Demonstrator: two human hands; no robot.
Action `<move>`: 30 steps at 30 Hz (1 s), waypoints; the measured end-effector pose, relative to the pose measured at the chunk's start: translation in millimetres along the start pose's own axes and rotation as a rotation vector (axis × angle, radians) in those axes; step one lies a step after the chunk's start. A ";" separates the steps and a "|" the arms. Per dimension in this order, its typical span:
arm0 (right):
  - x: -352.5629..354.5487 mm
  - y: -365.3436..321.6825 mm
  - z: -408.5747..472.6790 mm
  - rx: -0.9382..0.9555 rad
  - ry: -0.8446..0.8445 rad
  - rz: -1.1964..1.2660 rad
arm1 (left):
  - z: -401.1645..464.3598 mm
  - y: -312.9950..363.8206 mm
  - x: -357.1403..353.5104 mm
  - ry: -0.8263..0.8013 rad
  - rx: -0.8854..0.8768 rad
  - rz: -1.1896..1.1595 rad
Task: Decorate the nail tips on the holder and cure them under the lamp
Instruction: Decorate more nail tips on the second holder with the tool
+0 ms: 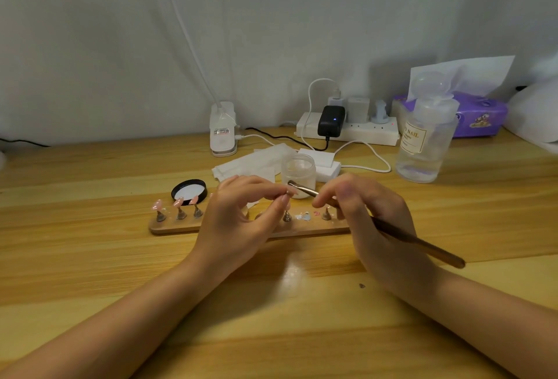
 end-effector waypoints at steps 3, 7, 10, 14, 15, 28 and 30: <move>-1.1 3.0 -0.8 -0.023 -0.022 -0.002 | -0.5 -0.4 -0.2 0.000 0.006 -0.003; 5.5 8.3 -2.0 -0.123 0.062 0.137 | -0.4 -0.4 -0.1 -0.006 -0.010 0.001; 8.9 8.4 -0.8 -0.114 0.104 0.147 | -0.3 -1.4 -0.1 -0.002 -0.022 0.009; 2.1 1.9 -0.5 -0.001 0.026 0.007 | -0.1 -2.6 -1.3 -0.003 -0.034 0.011; 0.4 1.1 -0.4 0.016 0.010 -0.016 | -0.2 -2.7 -1.6 -0.004 -0.038 0.009; 0.0 3.6 -0.6 -0.038 -0.004 0.012 | -0.4 -3.3 -1.4 -0.002 -0.044 0.008; -0.6 5.4 -1.1 -0.056 -0.019 0.022 | -0.3 -3.6 -1.4 0.000 -0.042 0.006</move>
Point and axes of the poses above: each hand's wrist, its own z-axis towards the middle knuckle, its own x-axis out of the back of the hand, y = z × x, the point moved 5 cm from there along z, towards the middle knuckle, and after that the axes turned 8 degrees about y, right-handed, at the moved point
